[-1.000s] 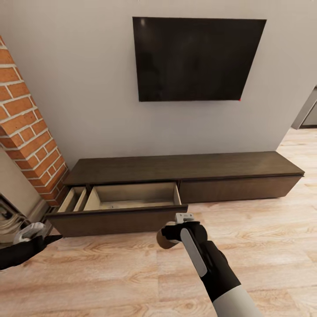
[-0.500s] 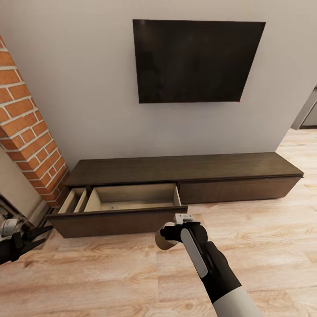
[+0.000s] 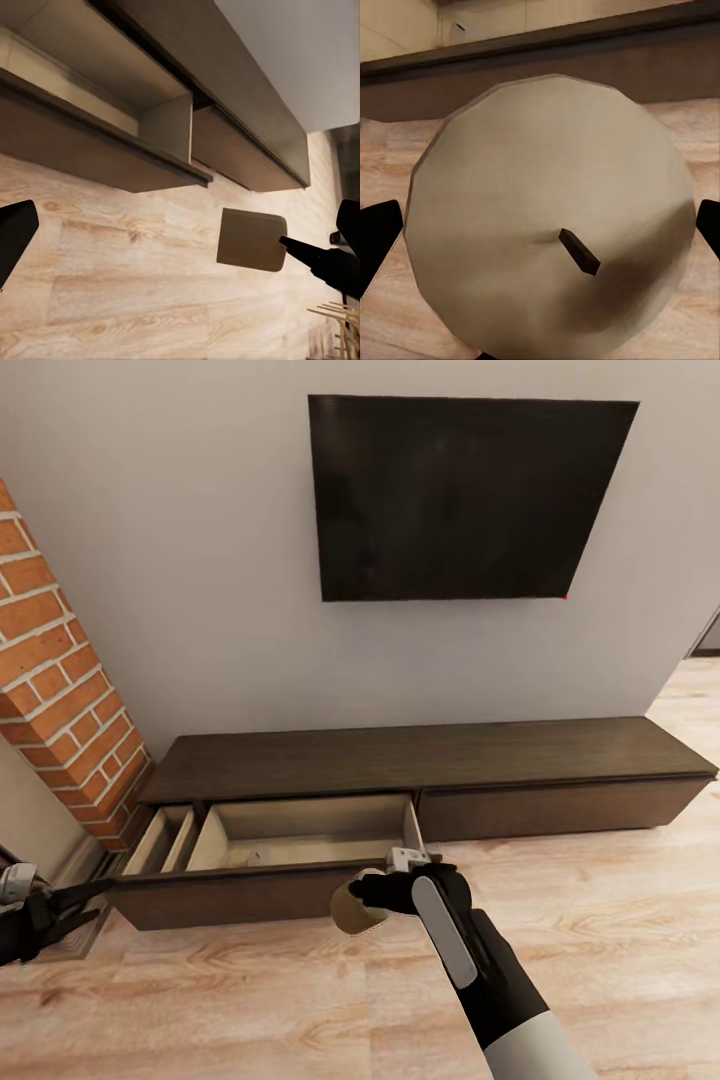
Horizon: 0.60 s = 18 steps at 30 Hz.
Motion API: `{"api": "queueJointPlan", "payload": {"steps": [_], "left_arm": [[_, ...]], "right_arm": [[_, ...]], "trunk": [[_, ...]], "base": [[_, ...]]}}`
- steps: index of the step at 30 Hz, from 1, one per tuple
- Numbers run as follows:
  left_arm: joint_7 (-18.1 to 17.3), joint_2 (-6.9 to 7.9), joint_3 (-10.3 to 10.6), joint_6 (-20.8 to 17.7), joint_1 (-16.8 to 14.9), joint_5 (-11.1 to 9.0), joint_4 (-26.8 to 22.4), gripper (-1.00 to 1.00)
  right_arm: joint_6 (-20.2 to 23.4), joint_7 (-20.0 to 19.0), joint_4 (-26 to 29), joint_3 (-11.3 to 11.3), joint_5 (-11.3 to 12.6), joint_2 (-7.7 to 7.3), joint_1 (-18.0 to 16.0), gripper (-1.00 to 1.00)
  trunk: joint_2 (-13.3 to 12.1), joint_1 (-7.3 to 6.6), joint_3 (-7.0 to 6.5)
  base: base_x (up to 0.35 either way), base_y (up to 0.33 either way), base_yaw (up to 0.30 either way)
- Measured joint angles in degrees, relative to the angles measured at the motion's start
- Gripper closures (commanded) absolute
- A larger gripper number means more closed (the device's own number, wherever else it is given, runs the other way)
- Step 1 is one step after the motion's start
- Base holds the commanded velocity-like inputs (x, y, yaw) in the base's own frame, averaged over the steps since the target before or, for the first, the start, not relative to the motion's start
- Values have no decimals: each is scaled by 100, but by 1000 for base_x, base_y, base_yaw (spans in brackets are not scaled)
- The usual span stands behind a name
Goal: Place each of the two pumpkins and all three candles from the living room inside a cabinet in the living room (use any cabinet), then make sure every cabinet is closed, and position the cauldron so it is next to a table in the living room.
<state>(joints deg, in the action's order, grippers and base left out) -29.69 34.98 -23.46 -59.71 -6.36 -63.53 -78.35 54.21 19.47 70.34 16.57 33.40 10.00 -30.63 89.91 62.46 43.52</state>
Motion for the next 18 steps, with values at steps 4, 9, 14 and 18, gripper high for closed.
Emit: {"api": "queueJointPlan", "payload": {"steps": [4, 9, 14, 18], "left_arm": [[-1, 0, -3, 0, 0, -8, 1, -100], [-3, 0, -4, 0, 1, -26, 2, -100], [-2, 0, -5, 0, 14, -41, 2, -100], [-2, 0, -5, 0, 17, -41, 2, -100]], "right_arm": [[-12, -166, 1, -7, 7, 0, 2, 100], [-13, -203, 1, -10, -8, 0, 6, 100], [-13, -206, 1, -10, -10, 0, 9, 100], [-13, -206, 1, -16, -9, 0, 9, 100]], "trunk": [[0, 0, 0], [0, 0, 0], [0, 0, 0], [0, 0, 0]], "base": [[322, 19, 0], [331, 2, 0], [331, 0, 0], [305, 0, 0]]}}
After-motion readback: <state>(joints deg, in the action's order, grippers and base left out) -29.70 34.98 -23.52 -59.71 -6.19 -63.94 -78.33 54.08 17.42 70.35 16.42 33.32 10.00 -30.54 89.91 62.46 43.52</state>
